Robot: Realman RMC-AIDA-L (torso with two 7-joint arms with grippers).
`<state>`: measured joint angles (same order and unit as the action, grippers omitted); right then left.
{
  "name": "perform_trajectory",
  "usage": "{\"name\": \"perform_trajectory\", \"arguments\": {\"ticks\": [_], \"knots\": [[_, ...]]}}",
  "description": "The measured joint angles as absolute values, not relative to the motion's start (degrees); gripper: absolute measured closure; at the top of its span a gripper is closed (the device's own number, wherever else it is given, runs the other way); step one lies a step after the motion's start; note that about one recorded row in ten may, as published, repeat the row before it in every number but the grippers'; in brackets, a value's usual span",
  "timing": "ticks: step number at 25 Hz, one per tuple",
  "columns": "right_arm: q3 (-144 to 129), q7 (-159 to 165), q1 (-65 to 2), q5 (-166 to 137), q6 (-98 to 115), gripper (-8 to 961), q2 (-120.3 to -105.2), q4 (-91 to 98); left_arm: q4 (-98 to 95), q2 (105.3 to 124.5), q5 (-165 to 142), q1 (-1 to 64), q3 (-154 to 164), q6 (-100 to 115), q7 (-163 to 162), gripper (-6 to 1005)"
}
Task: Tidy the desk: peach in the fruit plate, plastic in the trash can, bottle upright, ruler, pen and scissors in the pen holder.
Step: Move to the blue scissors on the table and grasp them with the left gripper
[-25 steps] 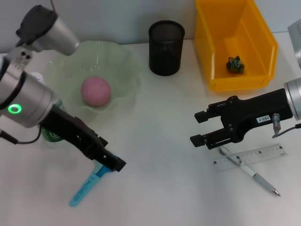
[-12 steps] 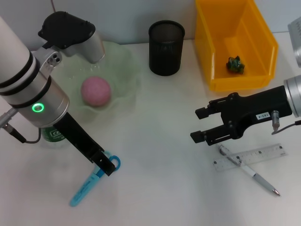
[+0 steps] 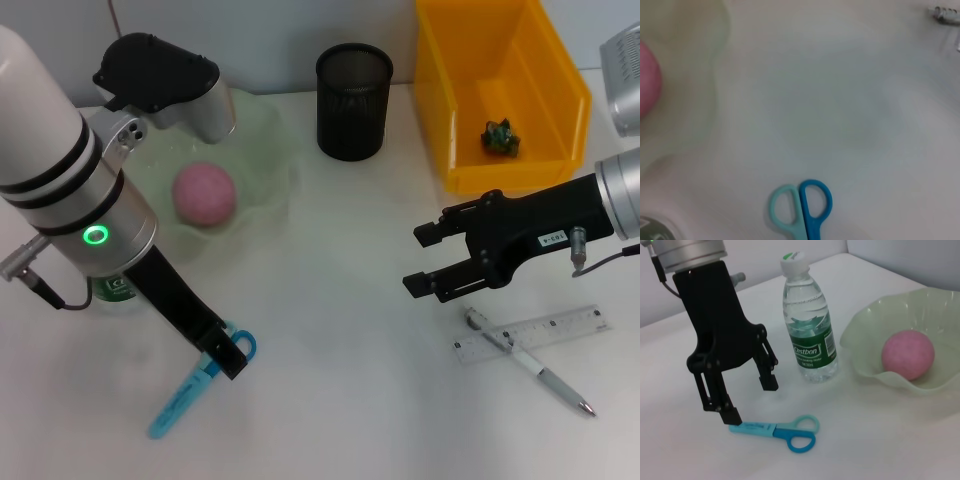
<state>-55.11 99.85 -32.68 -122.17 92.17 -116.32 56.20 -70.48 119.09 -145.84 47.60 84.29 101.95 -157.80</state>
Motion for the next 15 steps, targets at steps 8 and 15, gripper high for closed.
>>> {"name": "perform_trajectory", "arguments": {"ticks": [8, 15], "knots": [[-55.2, 100.1, -33.8, -122.8, 91.5, 256, -116.18, 55.7, -69.5, 119.09, -148.0, 48.6, 84.9, 100.5, -158.2, 198], [-55.2, 100.0, -34.0, -122.8, 91.3, 257, -116.19, 55.5, -69.3, 119.16, -148.6, 48.3, 88.4, 100.2, -158.3, 207]]}}
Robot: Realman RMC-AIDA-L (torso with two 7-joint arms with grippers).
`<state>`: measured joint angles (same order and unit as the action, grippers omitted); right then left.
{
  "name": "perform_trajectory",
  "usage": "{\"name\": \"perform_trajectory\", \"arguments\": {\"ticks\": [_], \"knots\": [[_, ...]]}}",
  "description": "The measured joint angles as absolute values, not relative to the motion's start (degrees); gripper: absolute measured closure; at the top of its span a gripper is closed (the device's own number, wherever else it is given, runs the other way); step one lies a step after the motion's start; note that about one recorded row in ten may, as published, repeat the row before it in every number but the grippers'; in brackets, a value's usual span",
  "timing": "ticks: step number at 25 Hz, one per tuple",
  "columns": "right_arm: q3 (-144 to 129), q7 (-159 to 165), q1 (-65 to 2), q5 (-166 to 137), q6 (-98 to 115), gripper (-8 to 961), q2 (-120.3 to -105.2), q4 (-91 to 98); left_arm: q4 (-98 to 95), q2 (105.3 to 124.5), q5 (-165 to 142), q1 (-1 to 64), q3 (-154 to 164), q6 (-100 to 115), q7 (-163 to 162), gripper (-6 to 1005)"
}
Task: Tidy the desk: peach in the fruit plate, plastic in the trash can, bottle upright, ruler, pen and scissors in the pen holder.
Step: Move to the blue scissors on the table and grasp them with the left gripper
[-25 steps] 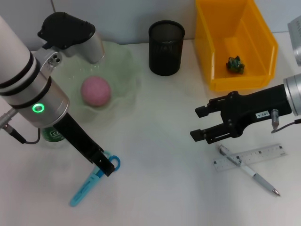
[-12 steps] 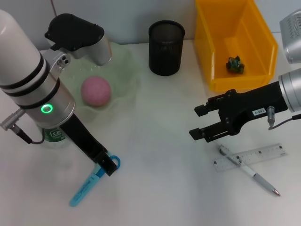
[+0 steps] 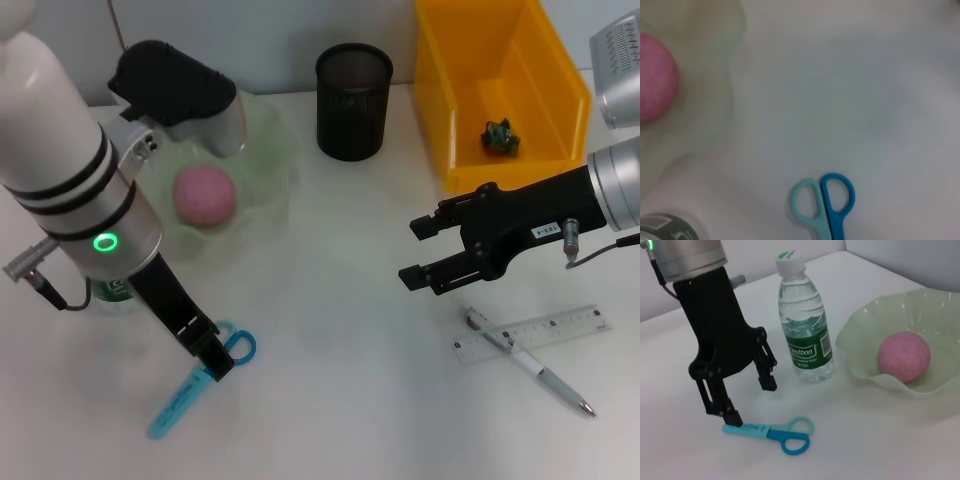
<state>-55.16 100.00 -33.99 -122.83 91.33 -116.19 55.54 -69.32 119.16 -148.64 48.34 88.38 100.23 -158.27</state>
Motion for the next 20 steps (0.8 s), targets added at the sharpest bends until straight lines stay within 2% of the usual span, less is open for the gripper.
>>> {"name": "perform_trajectory", "arguments": {"ticks": [20], "knots": [[-55.2, 99.9, -33.5, -122.9, 90.6, 262, -116.19, 55.2, -64.7, 119.18, -148.2, 48.6, 95.1, 95.4, -161.7, 211]]}}
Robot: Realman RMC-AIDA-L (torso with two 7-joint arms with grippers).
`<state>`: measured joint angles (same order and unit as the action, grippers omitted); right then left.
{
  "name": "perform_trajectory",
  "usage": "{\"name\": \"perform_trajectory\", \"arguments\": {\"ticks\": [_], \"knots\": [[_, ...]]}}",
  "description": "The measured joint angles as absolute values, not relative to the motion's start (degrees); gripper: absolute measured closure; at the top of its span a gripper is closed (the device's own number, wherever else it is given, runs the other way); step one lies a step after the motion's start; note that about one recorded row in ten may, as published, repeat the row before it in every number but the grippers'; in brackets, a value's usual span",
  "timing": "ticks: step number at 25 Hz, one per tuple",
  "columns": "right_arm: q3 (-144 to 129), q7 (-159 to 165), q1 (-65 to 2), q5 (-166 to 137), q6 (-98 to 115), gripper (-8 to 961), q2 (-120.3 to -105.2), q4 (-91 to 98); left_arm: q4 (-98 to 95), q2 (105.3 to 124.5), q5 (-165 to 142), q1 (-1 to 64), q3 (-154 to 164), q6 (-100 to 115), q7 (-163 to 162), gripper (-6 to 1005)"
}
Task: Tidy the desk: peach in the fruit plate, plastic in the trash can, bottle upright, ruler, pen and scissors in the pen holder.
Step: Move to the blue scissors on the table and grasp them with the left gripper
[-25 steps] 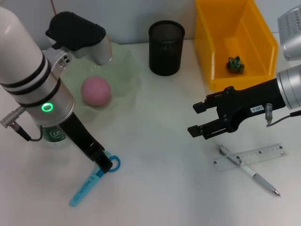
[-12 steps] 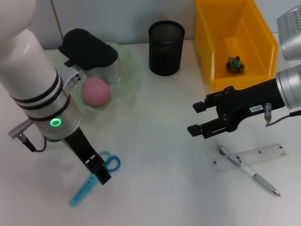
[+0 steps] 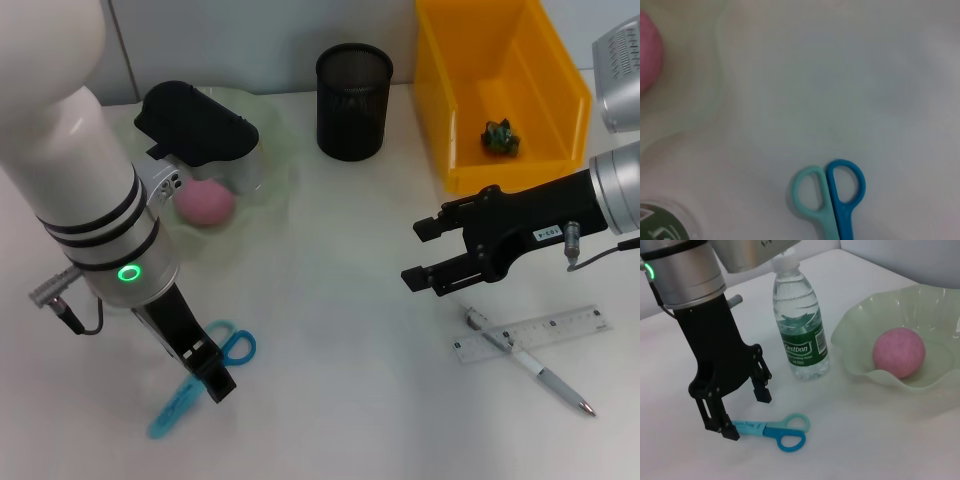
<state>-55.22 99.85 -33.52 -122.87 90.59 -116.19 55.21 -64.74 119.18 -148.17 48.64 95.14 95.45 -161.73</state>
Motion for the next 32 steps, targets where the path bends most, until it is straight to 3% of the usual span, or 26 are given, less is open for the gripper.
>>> {"name": "perform_trajectory", "arguments": {"ticks": [32], "knots": [[-55.4, 99.8, -34.0, -123.7, 90.1, 269, -116.19, 55.4, -58.2, 119.18, -147.4, 50.1, 95.3, 91.6, -161.9, 259]]}}
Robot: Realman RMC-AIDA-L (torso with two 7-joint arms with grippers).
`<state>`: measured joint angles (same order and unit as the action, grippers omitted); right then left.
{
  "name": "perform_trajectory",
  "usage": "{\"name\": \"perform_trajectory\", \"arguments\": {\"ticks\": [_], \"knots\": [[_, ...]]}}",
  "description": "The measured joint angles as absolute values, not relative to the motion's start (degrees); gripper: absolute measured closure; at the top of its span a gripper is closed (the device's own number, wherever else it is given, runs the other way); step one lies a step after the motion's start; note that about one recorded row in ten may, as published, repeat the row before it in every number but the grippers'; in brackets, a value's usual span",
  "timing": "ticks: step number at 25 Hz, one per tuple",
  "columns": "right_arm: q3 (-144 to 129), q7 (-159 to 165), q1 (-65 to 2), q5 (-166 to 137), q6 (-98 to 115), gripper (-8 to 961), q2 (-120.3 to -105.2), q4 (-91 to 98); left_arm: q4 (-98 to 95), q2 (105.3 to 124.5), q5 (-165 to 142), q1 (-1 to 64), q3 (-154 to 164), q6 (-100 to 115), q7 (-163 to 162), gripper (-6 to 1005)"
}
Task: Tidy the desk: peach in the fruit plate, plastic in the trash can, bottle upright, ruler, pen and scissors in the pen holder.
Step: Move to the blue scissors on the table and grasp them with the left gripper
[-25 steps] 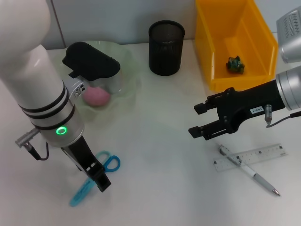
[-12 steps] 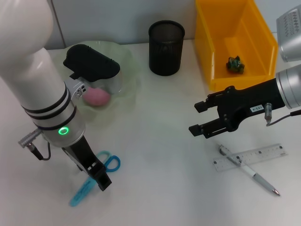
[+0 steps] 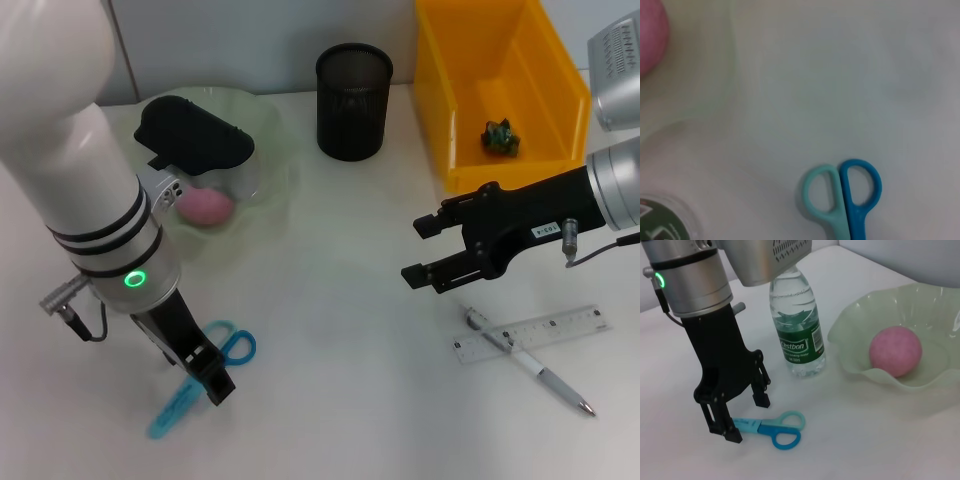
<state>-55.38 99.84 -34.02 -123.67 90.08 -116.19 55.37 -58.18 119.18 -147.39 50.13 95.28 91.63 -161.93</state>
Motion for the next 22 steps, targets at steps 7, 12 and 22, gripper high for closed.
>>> {"name": "perform_trajectory", "arguments": {"ticks": [7, 12, 22], "knots": [[-55.3, 99.8, -34.0, -123.7, 90.0, 271, -116.19, 55.1, -56.7, 119.18, -147.4, 50.3, 95.3, 90.6, -161.8, 282], [-55.3, 99.8, -34.0, -123.7, 90.0, 272, -116.19, 55.1, -56.4, 119.18, -147.4, 50.3, 95.3, 90.2, -161.9, 367], [-55.3, 99.7, -34.0, -123.7, 90.0, 274, -116.19, 55.1, -55.9, 119.18, -147.3, 50.3, 95.3, 89.3, -162.6, 414]]}}
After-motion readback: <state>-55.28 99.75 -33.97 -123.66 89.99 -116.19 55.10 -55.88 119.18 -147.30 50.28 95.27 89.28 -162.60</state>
